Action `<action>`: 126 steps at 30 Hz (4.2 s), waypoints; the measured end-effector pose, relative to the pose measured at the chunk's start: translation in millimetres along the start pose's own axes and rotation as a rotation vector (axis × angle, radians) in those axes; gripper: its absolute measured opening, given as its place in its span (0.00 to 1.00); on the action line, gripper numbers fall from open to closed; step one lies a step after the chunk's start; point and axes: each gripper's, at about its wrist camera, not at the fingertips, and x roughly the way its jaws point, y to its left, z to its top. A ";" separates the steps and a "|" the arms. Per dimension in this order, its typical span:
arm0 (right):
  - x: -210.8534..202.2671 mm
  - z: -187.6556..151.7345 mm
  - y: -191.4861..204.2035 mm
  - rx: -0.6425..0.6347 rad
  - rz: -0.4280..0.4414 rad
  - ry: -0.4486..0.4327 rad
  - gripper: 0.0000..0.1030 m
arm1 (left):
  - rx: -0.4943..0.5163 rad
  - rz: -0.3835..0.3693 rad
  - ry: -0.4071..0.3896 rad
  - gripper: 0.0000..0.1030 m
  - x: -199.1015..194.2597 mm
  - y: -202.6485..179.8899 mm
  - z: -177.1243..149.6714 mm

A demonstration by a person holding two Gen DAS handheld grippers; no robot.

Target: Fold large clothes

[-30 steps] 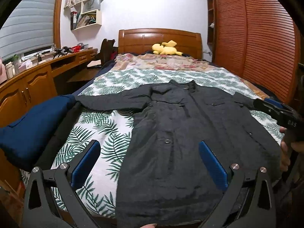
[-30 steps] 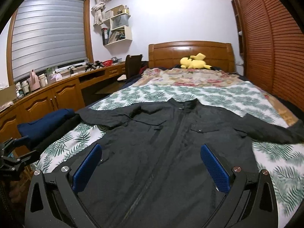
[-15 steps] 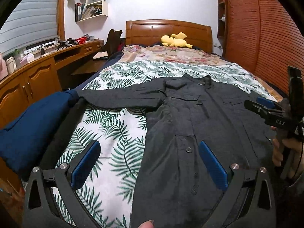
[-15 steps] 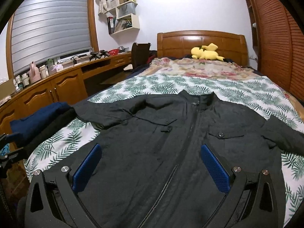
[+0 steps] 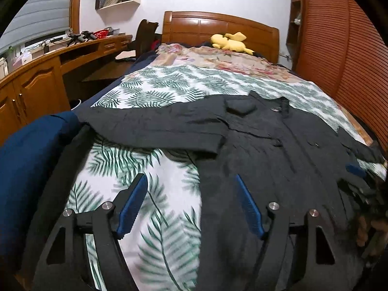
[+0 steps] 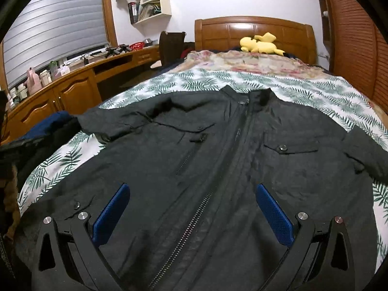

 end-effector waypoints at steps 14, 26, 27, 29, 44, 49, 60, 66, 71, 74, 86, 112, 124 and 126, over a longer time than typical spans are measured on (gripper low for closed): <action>8.5 11.7 -0.5 0.041 0.009 0.045 1.00 | -0.136 0.048 0.108 0.63 100.7 60.7 52.6; 14.7 13.3 9.2 0.027 -0.002 0.055 1.00 | -0.274 0.117 0.269 0.45 158.6 100.6 43.1; 14.8 13.2 9.2 0.028 -0.002 0.054 1.00 | -0.268 0.122 0.265 0.28 159.1 99.5 44.5; 14.2 13.1 9.1 0.027 -0.003 0.050 1.00 | -0.267 0.102 0.262 0.06 160.0 96.6 47.7; -8.2 9.2 3.0 0.005 -0.039 0.017 1.00 | 0.034 0.026 0.035 0.01 66.2 -35.4 106.3; -21.9 4.2 0.1 0.005 -0.042 -0.006 1.00 | 0.151 -0.077 0.009 0.01 35.5 -93.8 104.2; -26.4 -1.0 -0.4 0.023 -0.061 -0.013 1.00 | 0.218 -0.119 0.041 0.46 16.9 -119.5 94.7; -23.1 0.1 7.2 0.004 -0.044 -0.014 1.00 | 0.190 -0.065 -0.037 0.73 -3.3 -96.4 97.3; -19.7 0.3 15.3 -0.010 -0.023 -0.013 1.00 | 0.158 0.007 -0.007 0.73 14.1 -64.5 90.4; -17.9 1.0 21.4 -0.022 -0.002 -0.011 1.00 | 0.136 0.051 0.028 0.73 33.6 -41.9 80.3; -6.1 -4.6 33.3 -0.071 0.098 0.032 1.00 | 0.018 0.122 0.150 0.73 90.0 13.8 39.7; -34.6 -8.3 29.0 -0.087 0.038 0.017 1.00 | 0.080 -0.021 0.053 0.03 17.2 -70.1 78.7; -81.0 -23.8 13.3 -0.047 -0.054 -0.041 1.00 | 0.248 -0.187 -0.062 0.03 -71.4 -175.8 82.1; -89.5 -27.8 12.4 -0.041 -0.071 -0.046 1.00 | 0.268 -0.204 -0.063 0.03 -83.6 -185.7 75.5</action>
